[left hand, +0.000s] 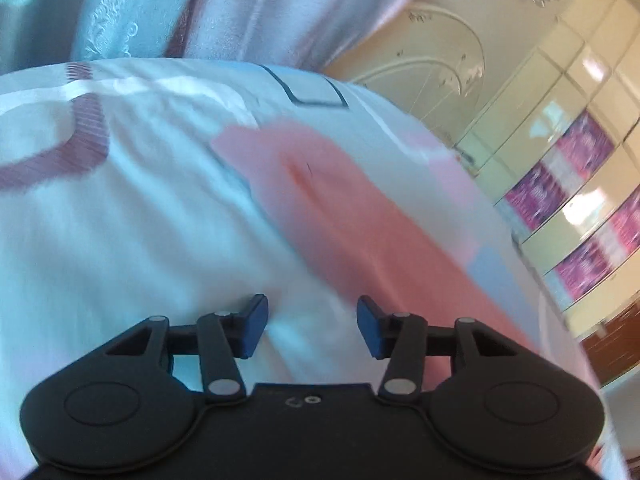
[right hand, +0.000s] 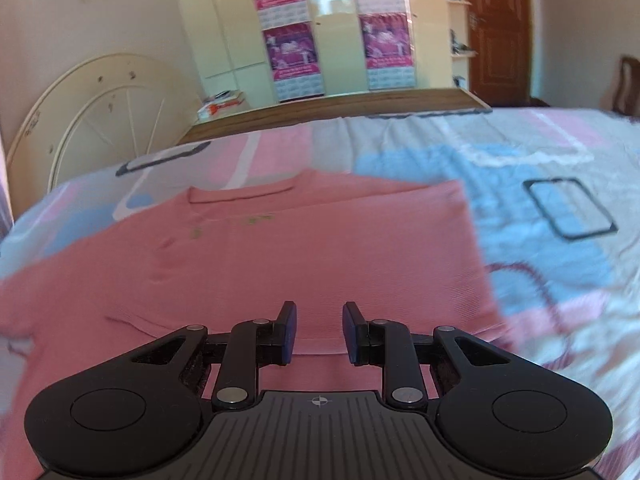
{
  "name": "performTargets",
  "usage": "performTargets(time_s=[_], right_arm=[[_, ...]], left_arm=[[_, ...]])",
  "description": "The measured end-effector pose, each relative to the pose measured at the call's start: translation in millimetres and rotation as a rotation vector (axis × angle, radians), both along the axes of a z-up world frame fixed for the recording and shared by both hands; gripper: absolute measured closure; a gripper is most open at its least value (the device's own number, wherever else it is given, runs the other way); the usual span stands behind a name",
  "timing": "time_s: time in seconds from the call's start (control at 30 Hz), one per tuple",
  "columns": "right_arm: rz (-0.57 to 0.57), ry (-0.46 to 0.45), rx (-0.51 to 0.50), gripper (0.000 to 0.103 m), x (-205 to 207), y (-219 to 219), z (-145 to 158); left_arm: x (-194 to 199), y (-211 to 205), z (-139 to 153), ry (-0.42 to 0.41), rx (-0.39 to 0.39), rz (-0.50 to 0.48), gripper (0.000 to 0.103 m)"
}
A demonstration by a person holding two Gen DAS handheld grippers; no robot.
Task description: Fold small clothes
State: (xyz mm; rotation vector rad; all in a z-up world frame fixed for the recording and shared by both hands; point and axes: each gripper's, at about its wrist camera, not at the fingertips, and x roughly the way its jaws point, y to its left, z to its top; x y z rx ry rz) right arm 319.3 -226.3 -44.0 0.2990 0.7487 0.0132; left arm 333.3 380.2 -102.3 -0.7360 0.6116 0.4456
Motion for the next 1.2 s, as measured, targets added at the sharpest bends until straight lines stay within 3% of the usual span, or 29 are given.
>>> performTargets(time_s=[0.23,0.33,0.5,0.57,0.6,0.67,0.8,1.0,1.2], right_arm=[[-0.028,-0.003,0.025,0.078,12,82,20],[-0.011,-0.007,-0.01,0.078,13,102,26],[-0.02,0.01,-0.043,0.078,18,110,25],[-0.023,0.014,-0.049,0.078,19,110,23],[-0.025,0.017,-0.051,0.078,20,109,21],[-0.03,0.029,-0.056,0.078,22,110,17],[-0.028,0.047,-0.062,0.078,31,111,7],[-0.009,0.031,-0.044,0.078,32,105,4],[-0.011,0.011,-0.011,0.078,31,83,4]], left_arm=[[35,53,-7,-0.11,-0.109,0.008,0.049],[35,66,-22,-0.213,-0.199,0.038,0.049],[27,87,-32,-0.317,-0.256,0.041,0.059],[25,87,-33,-0.308,-0.233,0.047,0.062],[27,87,-35,-0.274,-0.216,0.046,0.076],[35,83,-35,-0.185,-0.151,0.051,0.089],[50,73,-20,-0.118,-0.069,0.031,0.092],[73,7,33,-0.214,0.012,-0.14,0.093],[115,-140,66,-0.211,0.13,-0.452,0.093]])
